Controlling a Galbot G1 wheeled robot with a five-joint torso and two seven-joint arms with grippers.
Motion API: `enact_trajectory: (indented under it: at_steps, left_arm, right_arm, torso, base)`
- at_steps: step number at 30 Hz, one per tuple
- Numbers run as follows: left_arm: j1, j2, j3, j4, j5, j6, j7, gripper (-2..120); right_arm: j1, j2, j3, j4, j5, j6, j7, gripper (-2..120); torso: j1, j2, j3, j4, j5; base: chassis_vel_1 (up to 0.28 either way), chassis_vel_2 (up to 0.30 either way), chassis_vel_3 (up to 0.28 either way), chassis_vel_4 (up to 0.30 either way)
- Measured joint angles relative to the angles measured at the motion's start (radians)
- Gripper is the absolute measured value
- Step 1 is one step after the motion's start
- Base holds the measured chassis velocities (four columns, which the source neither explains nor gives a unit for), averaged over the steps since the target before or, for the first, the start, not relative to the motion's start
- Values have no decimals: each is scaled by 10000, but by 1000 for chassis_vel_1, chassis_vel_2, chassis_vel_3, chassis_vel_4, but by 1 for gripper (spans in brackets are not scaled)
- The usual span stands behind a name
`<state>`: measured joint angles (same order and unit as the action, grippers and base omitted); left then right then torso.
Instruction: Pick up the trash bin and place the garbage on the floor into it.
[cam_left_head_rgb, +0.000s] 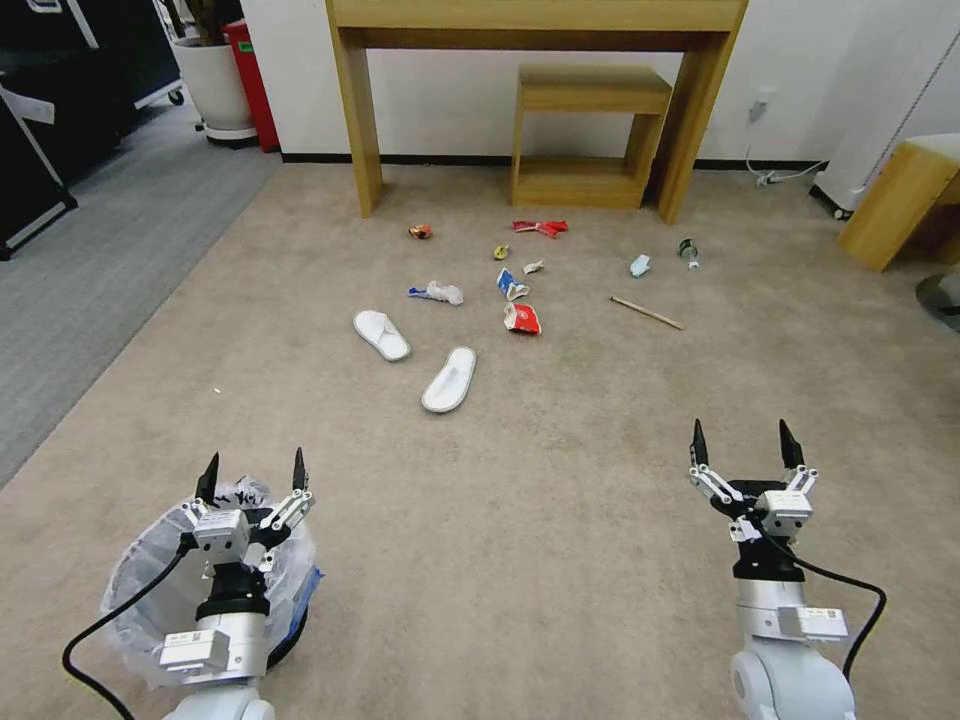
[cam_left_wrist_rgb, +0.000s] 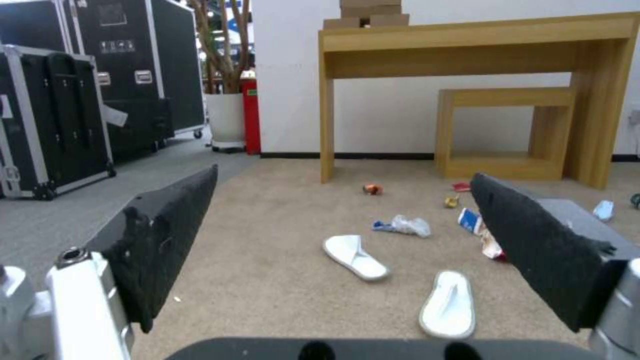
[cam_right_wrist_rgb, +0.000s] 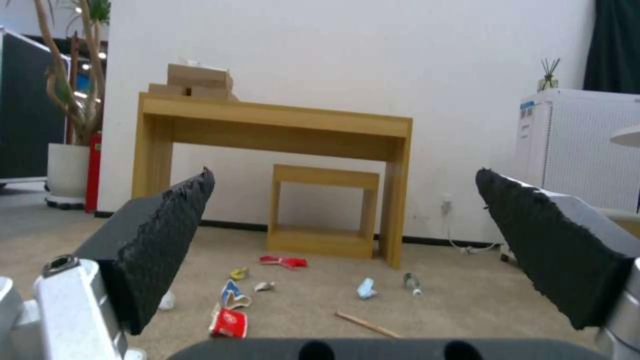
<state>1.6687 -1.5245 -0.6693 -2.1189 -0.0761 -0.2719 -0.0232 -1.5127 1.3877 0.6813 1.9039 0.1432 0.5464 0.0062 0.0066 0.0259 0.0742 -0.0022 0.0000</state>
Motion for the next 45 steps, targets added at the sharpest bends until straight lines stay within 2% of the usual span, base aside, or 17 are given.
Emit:
enact_trajectory:
  at_steps: [28,40,45]
  left_arm:
    - [90,-17,51,-48,-55,-20,98,100]
    - [115,61,31,-61,-150,-37,105,100]
    - [122,116,18,-110,-216,-38,108,100]
  right_arm:
    - [45,124,-51,-192,-296,166,-33,100]
    - [48,155,-84,-198,-375,204,-128,100]
    - [35,167,-54,-232,-466,255,-136,100]
  torso:
    - [0,0,0,-1,0]
    - [1,-1,0,2,-7]
    - [1,-1,0,-1,2]
  base:
    - [2,1,-1,-3]
    - [142,138,-147,-141]
    - [16,6,-8,-9]
